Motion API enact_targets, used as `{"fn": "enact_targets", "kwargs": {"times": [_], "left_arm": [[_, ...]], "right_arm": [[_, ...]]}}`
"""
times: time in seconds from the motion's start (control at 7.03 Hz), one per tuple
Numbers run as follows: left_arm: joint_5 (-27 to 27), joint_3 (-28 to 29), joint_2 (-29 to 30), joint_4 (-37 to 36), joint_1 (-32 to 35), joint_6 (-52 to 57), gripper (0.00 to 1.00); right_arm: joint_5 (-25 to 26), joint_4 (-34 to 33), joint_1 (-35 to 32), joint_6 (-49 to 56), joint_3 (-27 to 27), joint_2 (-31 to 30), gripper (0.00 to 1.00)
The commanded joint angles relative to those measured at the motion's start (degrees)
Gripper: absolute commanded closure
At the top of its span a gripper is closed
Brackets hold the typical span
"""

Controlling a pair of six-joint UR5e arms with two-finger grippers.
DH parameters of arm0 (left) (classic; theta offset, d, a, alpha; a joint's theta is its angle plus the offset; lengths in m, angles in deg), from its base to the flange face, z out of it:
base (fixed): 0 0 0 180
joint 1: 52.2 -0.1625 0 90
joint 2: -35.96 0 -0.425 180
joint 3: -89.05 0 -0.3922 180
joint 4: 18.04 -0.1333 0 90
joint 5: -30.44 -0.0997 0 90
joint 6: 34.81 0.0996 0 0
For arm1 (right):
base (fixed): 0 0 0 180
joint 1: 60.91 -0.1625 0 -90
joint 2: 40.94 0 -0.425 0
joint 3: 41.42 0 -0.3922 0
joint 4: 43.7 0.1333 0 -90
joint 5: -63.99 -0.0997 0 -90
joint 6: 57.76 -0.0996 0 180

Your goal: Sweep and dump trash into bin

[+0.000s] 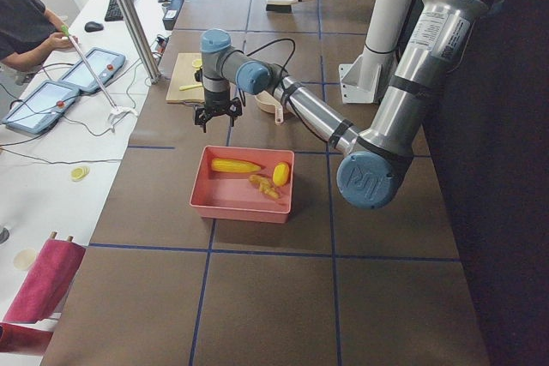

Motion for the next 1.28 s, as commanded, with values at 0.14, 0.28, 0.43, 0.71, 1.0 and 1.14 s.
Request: {"fn": "enact_targets", "kwargs": {"times": [0.14,0.28,0.43,0.71,1.0,1.14], "left_arm": [[0.2,1.1,-2.9,-0.2,4.1,-13.6,0.0],[0.9,2.8,-6.2,-0.1,8.7,-15.7,0.0],[7.3,5.5,-9.3,-0.1,13.9,-15.8,0.0],[16.1,14.2,-10.6,-0.1,24.3,-18.8,0.0],[15.4,15.4,-10.7,-1.5,27.0,-20.4,0.0],[15.5,14.7,-12.8,-2.3,27.1,-20.3,0.0]], "right_arm": [[-2.4,-0.1,-13.4,6.8,1.4,-1.0,0.0],[-2.5,-0.7,-19.4,17.8,-0.5,-2.0,0.0],[-2.5,-0.8,-24.8,27.3,-3.8,-1.9,0.0],[-2.5,-0.8,-31.7,35.2,-5.7,-1.8,0.0],[-1.9,-0.6,-32.1,37.0,-5.9,-0.5,0.0],[-2.0,-0.6,-32.1,36.9,-6.3,0.7,0.0]]}}
